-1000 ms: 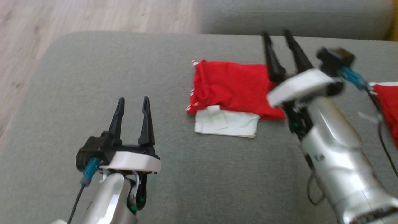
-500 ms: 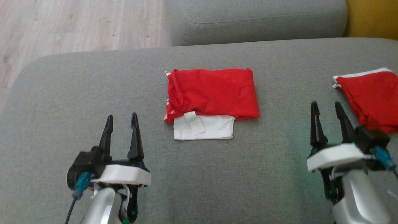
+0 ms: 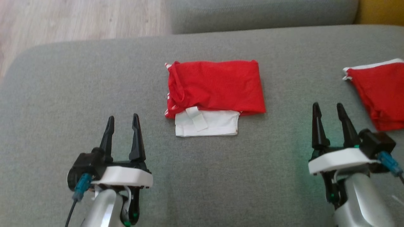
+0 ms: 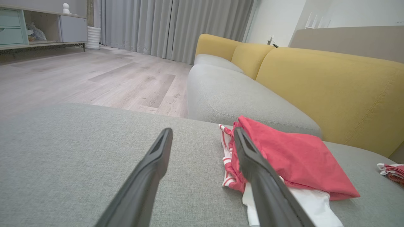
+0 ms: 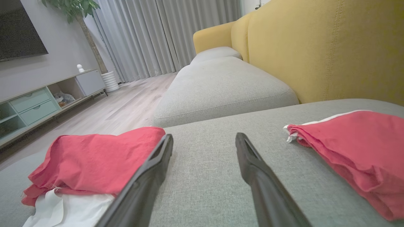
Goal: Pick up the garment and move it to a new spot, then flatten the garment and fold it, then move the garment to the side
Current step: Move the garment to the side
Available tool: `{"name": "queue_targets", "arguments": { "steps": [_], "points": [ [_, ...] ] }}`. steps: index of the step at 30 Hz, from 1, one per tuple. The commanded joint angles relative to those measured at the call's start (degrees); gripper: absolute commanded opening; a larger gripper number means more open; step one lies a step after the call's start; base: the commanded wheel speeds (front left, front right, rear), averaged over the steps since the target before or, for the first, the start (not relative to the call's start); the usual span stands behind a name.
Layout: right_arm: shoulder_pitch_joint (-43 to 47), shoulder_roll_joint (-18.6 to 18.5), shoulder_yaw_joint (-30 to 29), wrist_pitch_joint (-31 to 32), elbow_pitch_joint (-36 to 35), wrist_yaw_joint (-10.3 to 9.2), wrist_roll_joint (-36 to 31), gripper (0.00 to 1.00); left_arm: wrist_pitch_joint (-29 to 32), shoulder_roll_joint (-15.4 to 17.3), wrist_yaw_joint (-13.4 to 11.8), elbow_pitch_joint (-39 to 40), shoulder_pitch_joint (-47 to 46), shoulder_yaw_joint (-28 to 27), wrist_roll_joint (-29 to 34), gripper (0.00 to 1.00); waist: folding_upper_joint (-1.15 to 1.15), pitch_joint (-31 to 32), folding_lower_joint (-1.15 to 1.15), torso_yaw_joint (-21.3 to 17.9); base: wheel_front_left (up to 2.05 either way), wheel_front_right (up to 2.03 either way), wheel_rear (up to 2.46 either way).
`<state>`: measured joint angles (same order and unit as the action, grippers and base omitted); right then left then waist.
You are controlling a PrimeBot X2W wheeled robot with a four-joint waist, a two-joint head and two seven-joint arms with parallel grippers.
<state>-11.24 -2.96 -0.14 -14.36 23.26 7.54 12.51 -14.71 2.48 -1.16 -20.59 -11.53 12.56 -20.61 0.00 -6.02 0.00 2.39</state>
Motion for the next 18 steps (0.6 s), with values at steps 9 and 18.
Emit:
{"name": "queue_targets", "arguments": {
  "steps": [9,18],
  "points": [
    [-9.07,0.08,1.57,2.69,0.34,-0.05,-1.58,1.00,-0.29,0.40,-0.04,3.02,-6.31,0.33,-0.19,1.00,0.00,-6.87,0.00,3.75,0.00,0.00,0.00],
    [-17.82,0.08,3.43,10.41,10.12,-0.05,0.34,1.00,-0.29,0.40,-0.77,3.38,-8.78,3.22,-1.78,1.00,0.00,-9.98,0.00,7.58,0.00,0.00,0.00]
  ]
}}
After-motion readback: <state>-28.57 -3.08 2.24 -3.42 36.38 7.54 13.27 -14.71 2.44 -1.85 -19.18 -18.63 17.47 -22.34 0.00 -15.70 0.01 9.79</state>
